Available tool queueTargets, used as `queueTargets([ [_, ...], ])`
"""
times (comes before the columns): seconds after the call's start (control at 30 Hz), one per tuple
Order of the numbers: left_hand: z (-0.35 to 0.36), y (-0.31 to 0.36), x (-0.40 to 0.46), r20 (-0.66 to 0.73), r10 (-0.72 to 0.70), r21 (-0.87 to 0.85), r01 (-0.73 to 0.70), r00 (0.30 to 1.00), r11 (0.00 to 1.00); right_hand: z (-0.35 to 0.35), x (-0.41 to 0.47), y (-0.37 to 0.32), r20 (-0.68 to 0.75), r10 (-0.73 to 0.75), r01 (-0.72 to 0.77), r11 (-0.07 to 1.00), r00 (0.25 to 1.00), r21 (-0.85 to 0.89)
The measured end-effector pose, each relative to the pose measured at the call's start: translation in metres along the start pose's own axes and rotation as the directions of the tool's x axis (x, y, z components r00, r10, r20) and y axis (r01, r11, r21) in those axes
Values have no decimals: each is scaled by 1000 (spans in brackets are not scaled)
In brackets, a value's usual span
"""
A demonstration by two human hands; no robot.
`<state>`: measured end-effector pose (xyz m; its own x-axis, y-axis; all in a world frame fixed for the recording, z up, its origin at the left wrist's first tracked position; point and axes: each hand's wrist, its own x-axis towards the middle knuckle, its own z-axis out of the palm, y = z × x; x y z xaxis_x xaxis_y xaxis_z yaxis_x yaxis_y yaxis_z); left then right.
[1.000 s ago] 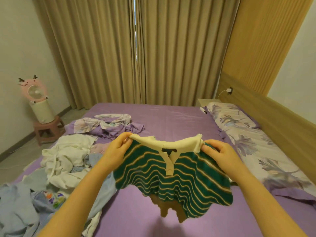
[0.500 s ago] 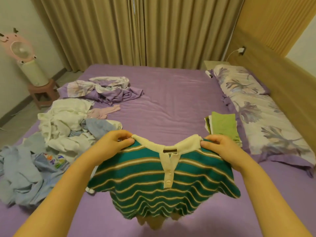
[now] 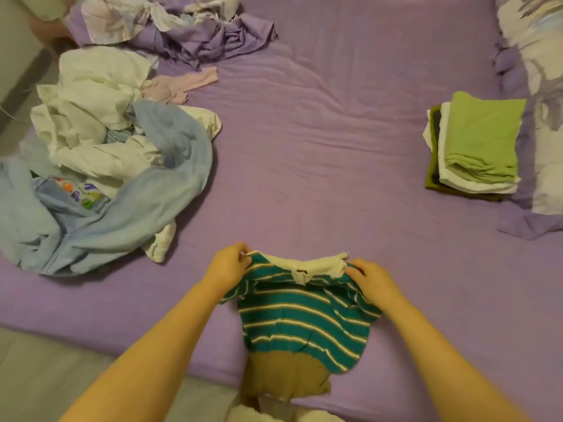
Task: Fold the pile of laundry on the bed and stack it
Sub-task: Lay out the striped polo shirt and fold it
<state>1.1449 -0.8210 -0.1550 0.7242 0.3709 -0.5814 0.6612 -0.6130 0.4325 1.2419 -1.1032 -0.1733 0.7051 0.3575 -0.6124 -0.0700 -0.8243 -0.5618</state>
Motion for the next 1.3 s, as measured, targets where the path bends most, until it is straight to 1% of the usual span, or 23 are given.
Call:
queueTargets([
  [0.1,6,1,18,-62,13,-38,-16,998,999,4,22,11,-87,3,-5,1000,996,-26],
  [0.23,-6,18,52,-169,75,-71,-88,983,994,-9,51,11,-234,-81,53,991,969,-123],
  [0.4,-25,38,113,-187,89,-133,-115,978,984,-33,96,0,-316,-143,108,986,938,-124],
  [0.57,-38,58,173,-209,153,-106,-178,966,978,-51,134,-4,-441,-143,100,988,886,-121],
  [0.6,-36,60,185,-193,176,-58,-190,965,980,-51,144,-4,-437,-130,88,989,890,-116],
  [0.63,-31,62,196,-162,203,43,-199,966,979,-50,154,-3,-413,-115,71,990,903,-121],
  [0.7,-14,65,212,-73,216,299,-186,974,936,-42,173,1,-338,-63,13,989,939,-150],
  [0.73,-3,67,218,-41,200,372,-170,979,912,-38,182,3,-318,-27,-22,989,948,-149],
  [0.77,7,69,222,-34,196,409,-165,980,897,-34,189,3,-320,12,-56,990,947,-130],
  [0.83,22,76,229,-96,274,421,-210,957,882,-29,201,1,-367,68,-102,992,928,-74],
  [0.9,32,88,236,-186,374,369,-288,909,884,-28,212,-3,-418,57,-86,995,907,-51],
  [0.97,35,103,246,-255,390,271,-322,885,907,-31,226,-11,-424,29,-49,998,905,-37],
  [1.0,34,111,252,-257,367,227,-313,894,922,-32,233,-15,-398,17,-38,998,917,-45],
  [1.03,34,119,258,-232,343,199,-301,910,933,-33,240,-18,-351,4,-30,997,936,-70],
  [1.1,35,132,272,-107,332,198,-307,937,931,-33,252,-23,-220,-5,-30,987,976,-159],
  [1.17,39,141,284,67,358,291,-361,931,886,-32,260,-24,-139,16,-51,966,990,-254],
  [1.23,40,143,290,225,342,408,-407,913,817,-32,260,-23,-141,36,-75,955,989,-288],
  [1.3,41,139,289,299,298,447,-409,906,795,-32,256,-22,-160,46,-90,957,986,-277],
])
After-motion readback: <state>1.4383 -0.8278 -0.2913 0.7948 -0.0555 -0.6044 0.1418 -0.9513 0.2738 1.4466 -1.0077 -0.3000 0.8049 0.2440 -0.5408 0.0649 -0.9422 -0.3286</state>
